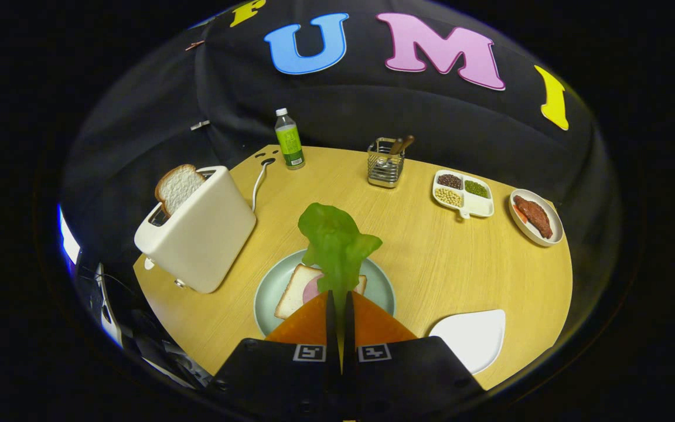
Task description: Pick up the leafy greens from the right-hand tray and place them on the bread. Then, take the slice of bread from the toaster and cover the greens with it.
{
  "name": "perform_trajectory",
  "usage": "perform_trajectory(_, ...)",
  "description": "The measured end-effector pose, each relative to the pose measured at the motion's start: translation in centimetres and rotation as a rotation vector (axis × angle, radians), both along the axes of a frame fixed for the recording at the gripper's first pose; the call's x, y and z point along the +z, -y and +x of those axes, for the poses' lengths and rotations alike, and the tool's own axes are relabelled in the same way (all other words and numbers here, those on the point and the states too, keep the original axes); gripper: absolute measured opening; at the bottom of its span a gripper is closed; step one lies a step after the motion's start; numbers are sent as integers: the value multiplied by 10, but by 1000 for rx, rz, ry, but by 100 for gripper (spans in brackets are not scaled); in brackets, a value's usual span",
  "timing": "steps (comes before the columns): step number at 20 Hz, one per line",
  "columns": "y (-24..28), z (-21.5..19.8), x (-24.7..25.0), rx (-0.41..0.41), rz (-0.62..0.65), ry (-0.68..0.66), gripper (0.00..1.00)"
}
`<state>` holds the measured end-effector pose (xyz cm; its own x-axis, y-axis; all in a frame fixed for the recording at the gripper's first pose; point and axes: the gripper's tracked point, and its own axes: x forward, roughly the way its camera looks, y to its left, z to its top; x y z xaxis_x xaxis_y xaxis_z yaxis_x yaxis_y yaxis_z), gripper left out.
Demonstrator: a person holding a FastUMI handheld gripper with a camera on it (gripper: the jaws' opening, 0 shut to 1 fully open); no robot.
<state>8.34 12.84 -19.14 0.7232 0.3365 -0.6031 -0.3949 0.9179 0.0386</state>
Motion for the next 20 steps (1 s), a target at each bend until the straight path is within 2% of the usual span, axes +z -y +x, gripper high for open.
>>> perform_trajectory(4,-20,6,-20,52,-63,-11,6)
perform_trajectory(11,-30,15,-42,37,-103,-45,18)
perform_trajectory(12,-28,15,-45,36,-114,-49,23)
perform_trajectory(13,-27,17,-48,32,-130,-49,34)
perform_trajectory(14,-25,16,-49,31,-141,-49,38)
perform_trajectory(16,-25,16,-53,32,-151,-52,51)
perform_trajectory(17,-25,15,-54,34,-153,-55,67)
perform_trajectory(19,-27,15,-47,35,-154,-37,91)
perform_trajectory(20,-30,16,-44,40,-152,-20,96)
